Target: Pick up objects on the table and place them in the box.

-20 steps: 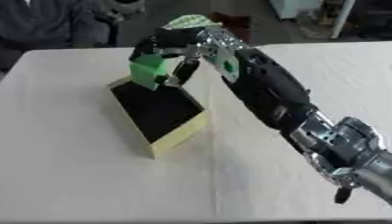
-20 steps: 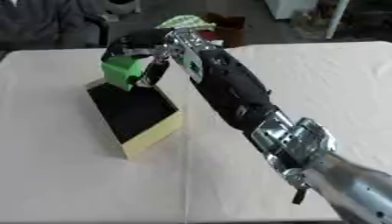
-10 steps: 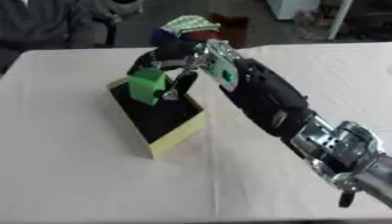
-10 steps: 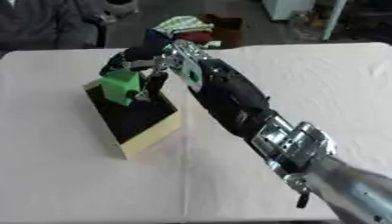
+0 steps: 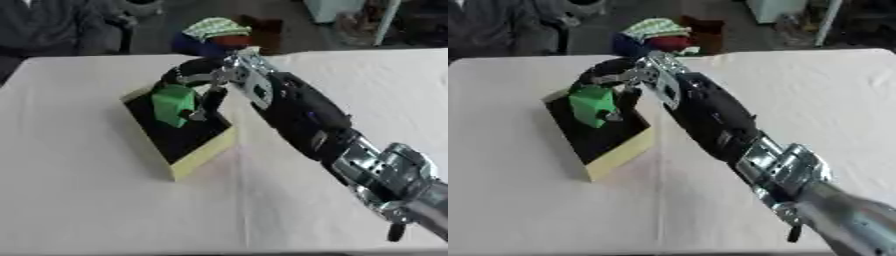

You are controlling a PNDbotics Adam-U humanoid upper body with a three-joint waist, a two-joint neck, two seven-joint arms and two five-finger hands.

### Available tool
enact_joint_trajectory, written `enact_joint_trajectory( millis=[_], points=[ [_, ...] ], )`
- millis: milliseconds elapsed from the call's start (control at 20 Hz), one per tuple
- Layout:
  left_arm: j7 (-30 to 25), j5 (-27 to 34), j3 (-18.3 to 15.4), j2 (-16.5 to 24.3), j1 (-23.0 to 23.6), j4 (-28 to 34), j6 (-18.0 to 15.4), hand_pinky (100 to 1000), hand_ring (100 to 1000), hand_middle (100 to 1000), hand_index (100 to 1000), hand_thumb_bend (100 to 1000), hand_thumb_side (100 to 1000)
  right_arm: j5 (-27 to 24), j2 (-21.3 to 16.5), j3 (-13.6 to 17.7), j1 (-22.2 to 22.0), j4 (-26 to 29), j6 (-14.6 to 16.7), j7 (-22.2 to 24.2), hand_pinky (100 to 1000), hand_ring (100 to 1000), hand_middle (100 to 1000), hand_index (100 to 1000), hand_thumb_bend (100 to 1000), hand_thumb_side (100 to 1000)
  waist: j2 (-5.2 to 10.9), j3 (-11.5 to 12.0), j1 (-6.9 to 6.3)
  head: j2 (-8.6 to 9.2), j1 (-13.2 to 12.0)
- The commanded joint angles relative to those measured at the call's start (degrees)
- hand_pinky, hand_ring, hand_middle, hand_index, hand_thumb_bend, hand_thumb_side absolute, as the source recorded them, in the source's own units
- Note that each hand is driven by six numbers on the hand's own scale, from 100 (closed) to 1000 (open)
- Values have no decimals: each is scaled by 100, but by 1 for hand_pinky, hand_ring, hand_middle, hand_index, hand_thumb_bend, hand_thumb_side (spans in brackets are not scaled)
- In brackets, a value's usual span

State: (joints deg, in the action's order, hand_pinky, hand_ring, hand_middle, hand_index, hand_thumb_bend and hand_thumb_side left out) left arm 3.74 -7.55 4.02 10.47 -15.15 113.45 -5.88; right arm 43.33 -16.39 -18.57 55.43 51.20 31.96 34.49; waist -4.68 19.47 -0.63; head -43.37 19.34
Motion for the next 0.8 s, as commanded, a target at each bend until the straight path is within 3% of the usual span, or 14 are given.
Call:
enact_joint_trajectory(
  millis=[50, 150, 350, 800],
  points=[
    [13, -16, -8, 28, -63, 114, -7, 646, 650, 724, 813, 533, 603, 126, -78, 54, 110, 113, 873, 832, 969, 1000, 931, 1000, 271, 225, 60, 6, -23, -26, 24],
    [14, -16, -8, 28, -64, 114, -6, 646, 650, 724, 813, 533, 603, 201, -79, 45, 106, 119, 921, 827, 982, 1000, 988, 1000, 386, 294, 62, 5, -26, -26, 29],
    [18, -16, -9, 28, -63, 114, -5, 646, 650, 725, 813, 533, 603, 252, -89, 62, 103, 103, 995, 794, 990, 1000, 1000, 1000, 481, 364, 71, 1, -29, -25, 32],
    [26, -17, -12, 34, -46, 114, -3, 646, 650, 724, 813, 534, 603, -95, -324, 378, 331, 250, 851, 361, 965, 1000, 1000, 1000, 427, 403, 110, -19, -47, -34, 21]
  ],
)
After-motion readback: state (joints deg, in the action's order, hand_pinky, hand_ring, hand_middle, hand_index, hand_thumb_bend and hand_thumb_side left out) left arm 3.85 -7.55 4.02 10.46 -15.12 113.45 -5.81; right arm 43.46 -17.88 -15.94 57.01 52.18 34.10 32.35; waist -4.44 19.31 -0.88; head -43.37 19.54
